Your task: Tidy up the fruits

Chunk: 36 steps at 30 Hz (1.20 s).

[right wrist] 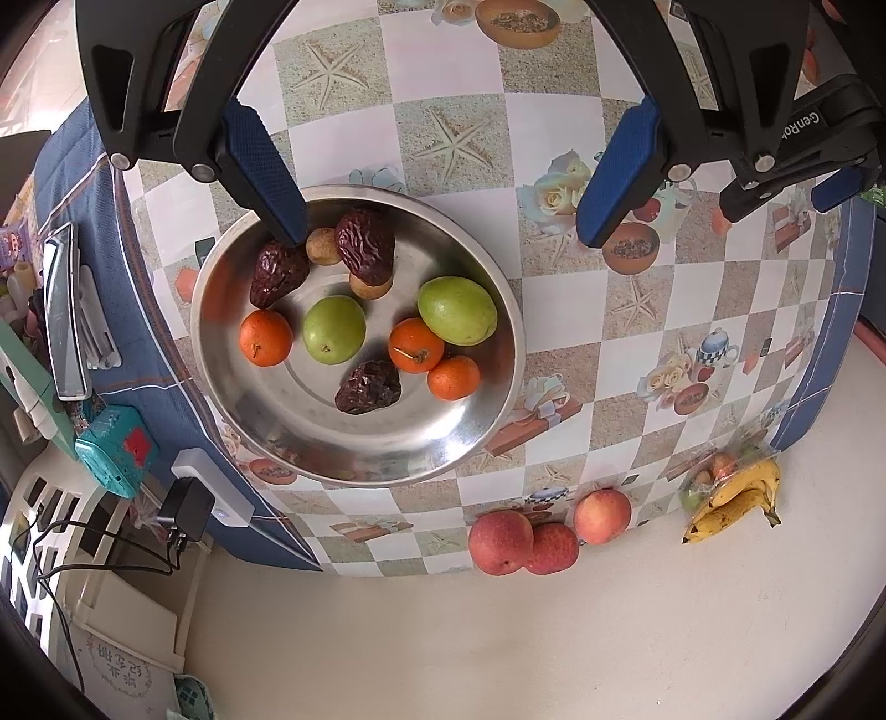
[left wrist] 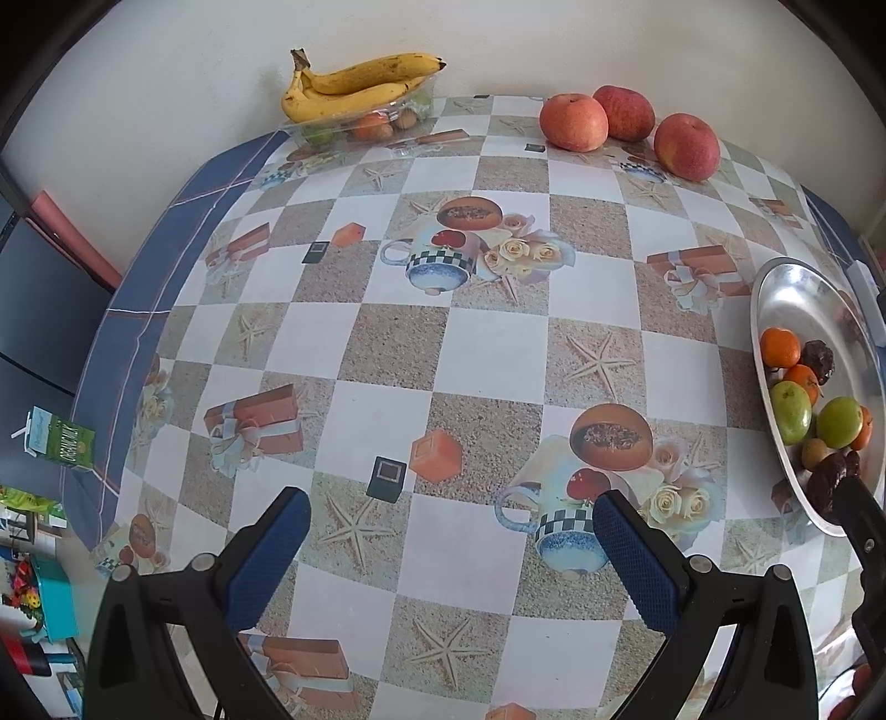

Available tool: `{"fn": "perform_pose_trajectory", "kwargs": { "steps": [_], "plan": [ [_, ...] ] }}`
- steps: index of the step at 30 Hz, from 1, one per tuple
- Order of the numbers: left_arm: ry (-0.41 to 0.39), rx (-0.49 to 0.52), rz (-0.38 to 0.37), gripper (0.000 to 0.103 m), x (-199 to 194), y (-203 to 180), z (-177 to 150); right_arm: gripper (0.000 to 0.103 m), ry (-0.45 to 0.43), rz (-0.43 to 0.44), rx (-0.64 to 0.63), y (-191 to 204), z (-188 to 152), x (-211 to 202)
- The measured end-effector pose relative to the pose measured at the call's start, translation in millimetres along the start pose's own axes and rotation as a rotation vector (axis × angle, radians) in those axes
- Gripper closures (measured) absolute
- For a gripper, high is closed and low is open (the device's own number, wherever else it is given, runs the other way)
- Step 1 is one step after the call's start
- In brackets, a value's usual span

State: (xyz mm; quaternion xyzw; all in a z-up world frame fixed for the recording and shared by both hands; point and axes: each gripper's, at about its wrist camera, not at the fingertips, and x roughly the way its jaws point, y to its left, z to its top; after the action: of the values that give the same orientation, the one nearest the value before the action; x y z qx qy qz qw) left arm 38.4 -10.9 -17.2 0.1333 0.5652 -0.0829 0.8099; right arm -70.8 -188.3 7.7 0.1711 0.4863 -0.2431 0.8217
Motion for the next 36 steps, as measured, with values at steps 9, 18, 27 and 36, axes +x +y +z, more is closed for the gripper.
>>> {"fn": "perform_pose_trajectory", "kwargs": {
  "steps": [9,18,27,36],
  "plan": [
    [0.012,0.003,0.001,0.000,4,2,0,0.005,0.005,-0.006,-0.010,0,1,3],
    [0.023,0.009,0.006,0.000,7,1,-1,0.005,0.012,-0.012,-0.021,1,0,5],
    [0.033,0.005,0.011,0.000,10,3,-1,0.005,0.015,-0.017,-0.024,1,0,6],
    [0.042,-0.003,0.019,0.000,12,6,-1,0.005,0.016,-0.018,-0.024,1,0,6]
  ]
}}
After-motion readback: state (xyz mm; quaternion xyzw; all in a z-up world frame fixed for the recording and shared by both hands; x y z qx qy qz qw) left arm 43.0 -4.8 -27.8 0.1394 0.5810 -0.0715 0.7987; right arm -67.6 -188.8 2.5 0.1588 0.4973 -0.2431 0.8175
